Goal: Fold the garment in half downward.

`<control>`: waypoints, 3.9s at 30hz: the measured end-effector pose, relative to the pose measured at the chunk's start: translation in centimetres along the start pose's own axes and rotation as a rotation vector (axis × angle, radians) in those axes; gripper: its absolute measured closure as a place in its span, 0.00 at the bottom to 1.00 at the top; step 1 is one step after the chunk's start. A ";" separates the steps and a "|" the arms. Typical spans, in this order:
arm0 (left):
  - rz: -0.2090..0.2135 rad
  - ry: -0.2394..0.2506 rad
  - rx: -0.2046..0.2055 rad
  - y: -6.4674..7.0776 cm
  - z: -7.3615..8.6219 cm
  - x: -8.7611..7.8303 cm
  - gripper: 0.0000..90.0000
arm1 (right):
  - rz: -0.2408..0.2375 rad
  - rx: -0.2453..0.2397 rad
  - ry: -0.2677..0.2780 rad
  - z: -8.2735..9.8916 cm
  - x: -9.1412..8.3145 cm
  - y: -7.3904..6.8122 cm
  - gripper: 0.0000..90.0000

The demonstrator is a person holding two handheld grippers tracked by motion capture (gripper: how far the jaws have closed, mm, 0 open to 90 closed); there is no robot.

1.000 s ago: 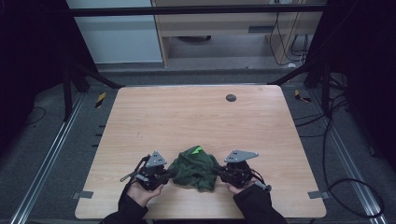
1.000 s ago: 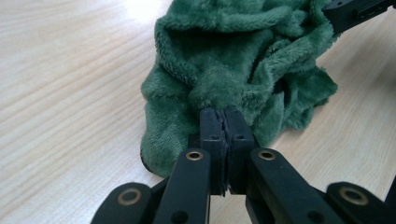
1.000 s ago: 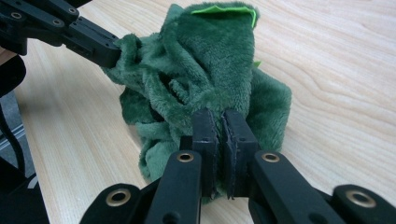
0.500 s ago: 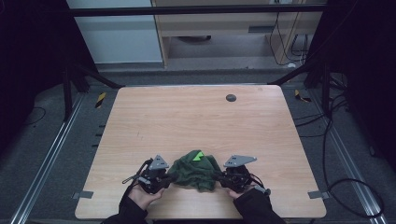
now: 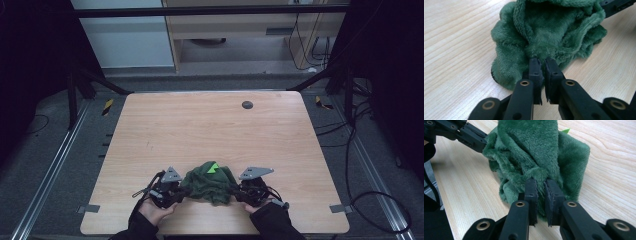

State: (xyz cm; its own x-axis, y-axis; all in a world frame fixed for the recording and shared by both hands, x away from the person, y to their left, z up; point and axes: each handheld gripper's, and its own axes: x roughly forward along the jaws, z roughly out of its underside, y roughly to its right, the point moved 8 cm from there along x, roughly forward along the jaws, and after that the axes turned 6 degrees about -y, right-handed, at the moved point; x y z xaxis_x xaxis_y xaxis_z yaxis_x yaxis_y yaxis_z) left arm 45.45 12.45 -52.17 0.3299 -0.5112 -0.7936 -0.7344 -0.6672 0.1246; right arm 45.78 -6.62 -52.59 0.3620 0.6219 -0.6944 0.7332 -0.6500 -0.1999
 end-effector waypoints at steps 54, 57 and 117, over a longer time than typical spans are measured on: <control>-0.137 0.158 -0.136 -5.9 -5.4 -1.0 0.99 | 0.116 0.073 0.130 -5.9 -0.6 5.1 1.00; -0.128 0.150 -0.135 -5.7 -5.6 -0.2 1.00 | 0.112 0.078 0.128 -5.8 -0.3 5.2 1.00; 0.027 0.037 0.053 1.6 -0.5 -0.5 0.99 | -0.053 0.004 0.025 -0.6 -0.6 -1.4 1.00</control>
State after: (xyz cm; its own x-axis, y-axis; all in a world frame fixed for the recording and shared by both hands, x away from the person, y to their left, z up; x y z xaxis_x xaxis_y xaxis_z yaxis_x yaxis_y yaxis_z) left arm 44.40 11.33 -51.24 0.3310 -0.5489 -0.7676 -0.7731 -0.6242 0.1129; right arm 44.93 -5.82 -51.48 0.3374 0.6662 -0.6651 0.7492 -0.6178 -0.2389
